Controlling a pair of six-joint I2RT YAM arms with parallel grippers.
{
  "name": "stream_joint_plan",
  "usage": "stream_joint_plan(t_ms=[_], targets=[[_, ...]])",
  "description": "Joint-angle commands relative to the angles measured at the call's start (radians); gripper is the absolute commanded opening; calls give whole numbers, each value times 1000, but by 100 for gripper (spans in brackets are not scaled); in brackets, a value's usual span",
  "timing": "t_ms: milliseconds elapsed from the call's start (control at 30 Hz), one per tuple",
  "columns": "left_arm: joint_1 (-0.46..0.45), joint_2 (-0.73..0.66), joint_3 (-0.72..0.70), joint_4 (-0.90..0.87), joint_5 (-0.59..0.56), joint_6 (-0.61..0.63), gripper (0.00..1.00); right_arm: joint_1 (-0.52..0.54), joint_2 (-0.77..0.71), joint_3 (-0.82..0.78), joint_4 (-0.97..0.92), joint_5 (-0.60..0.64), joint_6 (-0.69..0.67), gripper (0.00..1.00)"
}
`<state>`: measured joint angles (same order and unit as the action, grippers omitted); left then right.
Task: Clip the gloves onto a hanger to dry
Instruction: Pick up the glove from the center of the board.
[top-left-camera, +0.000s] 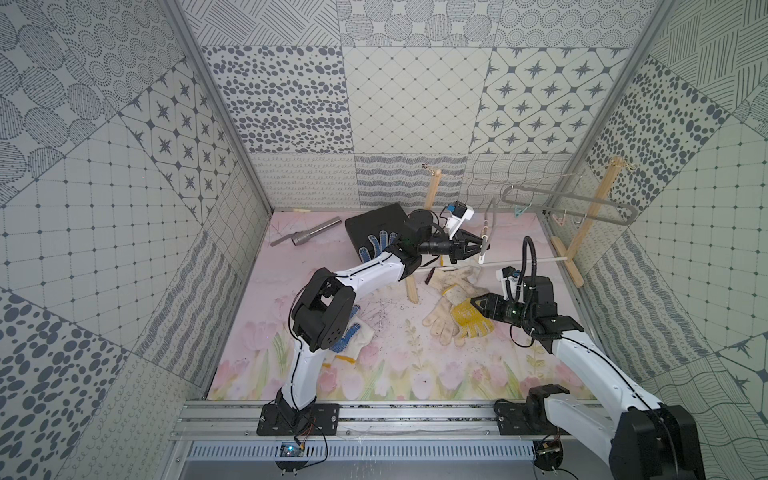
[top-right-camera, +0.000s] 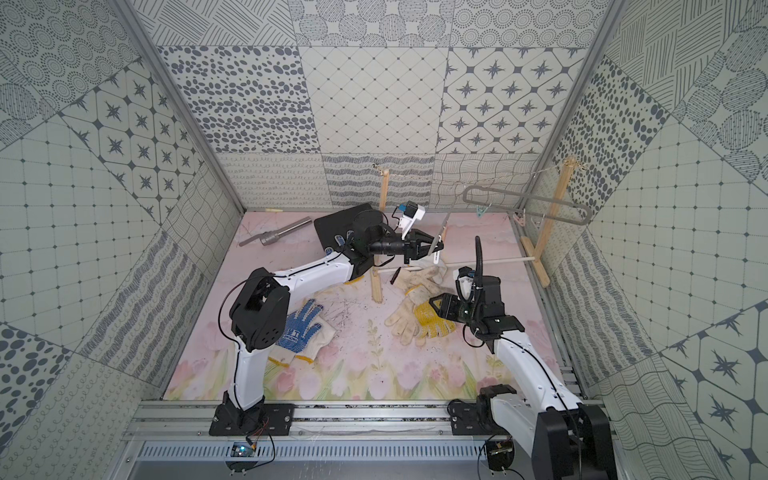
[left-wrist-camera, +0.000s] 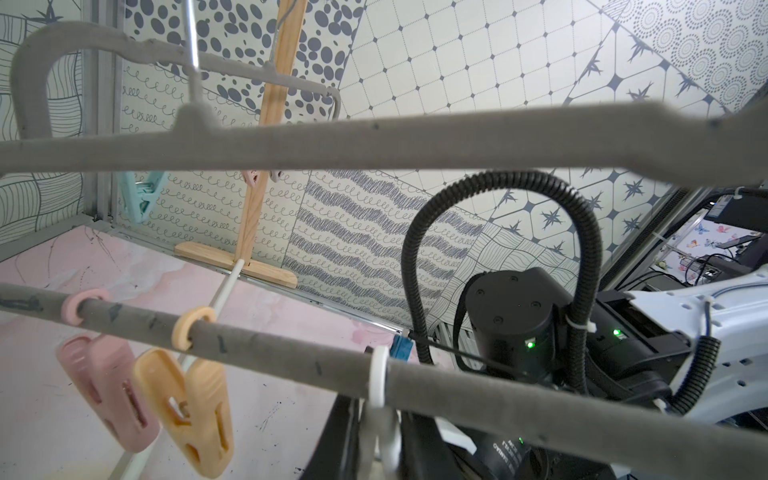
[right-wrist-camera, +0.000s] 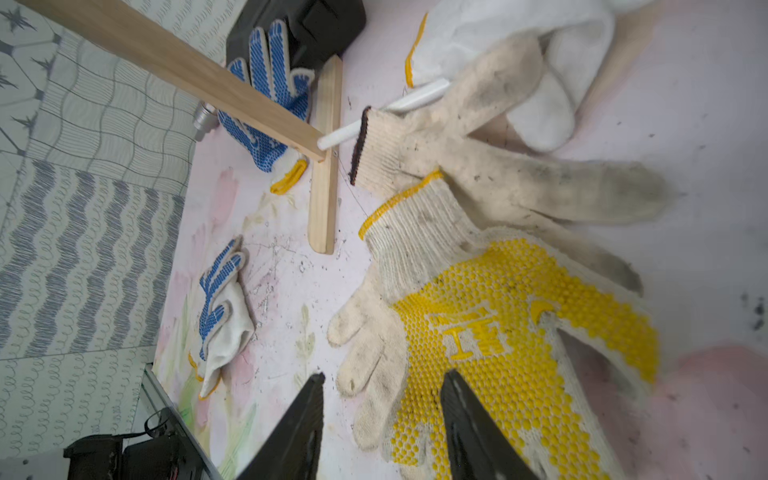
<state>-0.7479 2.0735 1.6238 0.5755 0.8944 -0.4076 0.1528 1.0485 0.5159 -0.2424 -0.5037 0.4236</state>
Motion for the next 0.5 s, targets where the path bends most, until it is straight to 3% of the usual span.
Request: stream_joint_plan(t_ms=[0, 100, 200, 467], targets=[[19, -33, -20, -6, -4, 23, 0, 54, 51, 6, 90, 94, 1, 50], [36, -48, -47, 17, 6, 4, 0, 132, 113, 16, 137, 175, -19, 58], [43, -69, -69, 8, 4, 18, 0, 227, 146, 18, 181, 332, -38, 63], [55, -82, -72, -18, 1, 32, 0, 422, 176, 86, 169, 693, -55, 52]])
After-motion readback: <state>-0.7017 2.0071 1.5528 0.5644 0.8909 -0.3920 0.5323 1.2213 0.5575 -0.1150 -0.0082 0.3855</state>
